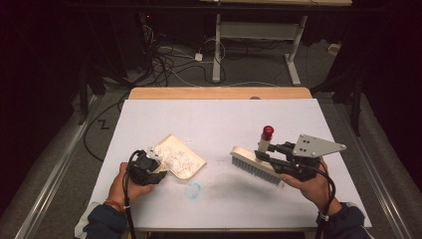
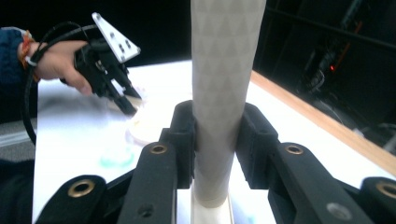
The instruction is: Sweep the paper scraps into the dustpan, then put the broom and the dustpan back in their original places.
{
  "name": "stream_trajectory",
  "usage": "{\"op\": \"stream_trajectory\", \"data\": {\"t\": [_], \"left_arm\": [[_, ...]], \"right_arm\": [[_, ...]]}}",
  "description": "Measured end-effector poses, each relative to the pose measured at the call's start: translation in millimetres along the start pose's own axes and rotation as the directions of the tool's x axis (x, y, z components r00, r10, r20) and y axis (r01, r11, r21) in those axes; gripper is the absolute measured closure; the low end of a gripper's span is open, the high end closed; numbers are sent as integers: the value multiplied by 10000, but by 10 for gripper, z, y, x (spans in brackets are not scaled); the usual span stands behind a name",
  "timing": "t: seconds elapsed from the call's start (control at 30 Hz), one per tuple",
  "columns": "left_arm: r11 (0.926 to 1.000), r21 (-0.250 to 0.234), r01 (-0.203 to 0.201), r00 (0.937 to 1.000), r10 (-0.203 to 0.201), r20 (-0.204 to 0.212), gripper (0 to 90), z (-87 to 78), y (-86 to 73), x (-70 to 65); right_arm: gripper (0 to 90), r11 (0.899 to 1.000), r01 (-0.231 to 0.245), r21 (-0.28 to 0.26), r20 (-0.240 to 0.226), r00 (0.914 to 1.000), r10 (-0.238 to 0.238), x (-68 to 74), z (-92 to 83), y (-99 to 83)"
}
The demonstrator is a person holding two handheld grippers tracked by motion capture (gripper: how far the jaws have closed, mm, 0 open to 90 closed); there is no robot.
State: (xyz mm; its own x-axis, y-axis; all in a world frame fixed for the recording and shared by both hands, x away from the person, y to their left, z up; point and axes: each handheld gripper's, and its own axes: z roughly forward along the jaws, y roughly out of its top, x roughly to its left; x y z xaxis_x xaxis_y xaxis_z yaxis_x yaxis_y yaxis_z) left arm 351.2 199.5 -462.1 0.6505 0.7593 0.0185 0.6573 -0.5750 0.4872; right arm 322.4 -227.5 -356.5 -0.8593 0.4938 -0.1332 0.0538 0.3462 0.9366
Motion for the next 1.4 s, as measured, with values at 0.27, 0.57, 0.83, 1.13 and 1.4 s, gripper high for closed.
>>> {"op": "stream_trajectory", "data": {"t": [0.27,0.57,0.83,1.13,1.4], "left_arm": [[9999,-124,113,9999,-112,45,628,23,19,11],[9983,-426,402,9991,-406,-97,629,-10,33,26],[9938,-560,958,9947,-976,-317,629,-82,-11,55],[9813,-736,1776,9818,-1818,-554,629,-160,-126,131],[9642,-967,2469,9629,-2553,-876,629,-132,-200,202]], "right_arm": [[713,9986,-460,262,318,9985,452,-109,-374,-173],[713,9954,-828,486,321,9962,813,-173,-590,-296],[713,9888,-1185,908,29,9929,1187,-234,-656,-382],[713,9836,-1430,1099,-574,9870,1499,-280,-647,-422],[712,9771,-1563,1445,-901,9813,1703,-313,-606,-480]]}}
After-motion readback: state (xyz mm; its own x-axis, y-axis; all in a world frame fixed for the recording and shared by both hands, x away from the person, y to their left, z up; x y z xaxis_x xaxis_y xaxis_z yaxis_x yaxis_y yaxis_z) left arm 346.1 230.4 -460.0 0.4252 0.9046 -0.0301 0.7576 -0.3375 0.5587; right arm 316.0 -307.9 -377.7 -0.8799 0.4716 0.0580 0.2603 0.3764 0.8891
